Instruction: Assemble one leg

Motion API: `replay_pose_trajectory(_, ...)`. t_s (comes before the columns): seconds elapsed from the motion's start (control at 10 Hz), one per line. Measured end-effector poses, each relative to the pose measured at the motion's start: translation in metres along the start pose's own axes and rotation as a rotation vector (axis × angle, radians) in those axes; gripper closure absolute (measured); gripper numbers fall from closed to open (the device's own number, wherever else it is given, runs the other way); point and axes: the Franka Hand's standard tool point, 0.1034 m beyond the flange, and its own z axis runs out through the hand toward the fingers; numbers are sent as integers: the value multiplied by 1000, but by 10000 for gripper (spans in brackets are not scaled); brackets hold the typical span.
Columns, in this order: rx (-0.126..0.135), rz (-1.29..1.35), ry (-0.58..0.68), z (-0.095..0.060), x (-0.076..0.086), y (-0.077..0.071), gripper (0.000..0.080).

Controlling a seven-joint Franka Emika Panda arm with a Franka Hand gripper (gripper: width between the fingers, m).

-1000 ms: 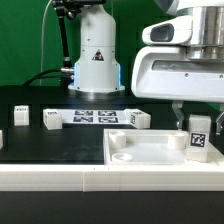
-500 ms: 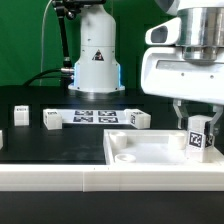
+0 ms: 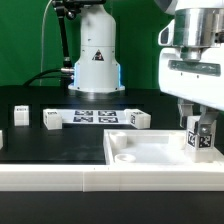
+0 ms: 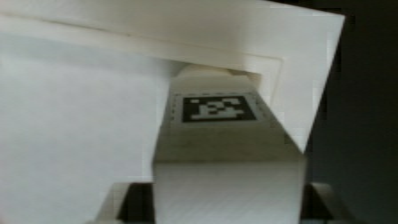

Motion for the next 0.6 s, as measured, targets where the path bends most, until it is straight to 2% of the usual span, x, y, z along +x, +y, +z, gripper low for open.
replay_pose_trajectory(0.2, -23, 114, -6, 0, 2, 0, 508)
replay_pose_trajectory(0.4, -23, 180, -13, 0, 0, 0, 508)
replay_pose_trajectory(0.5, -23, 176, -14, 0, 0, 0, 431)
replay_pose_trajectory(0.6, -23, 152, -14, 0, 0, 0, 251)
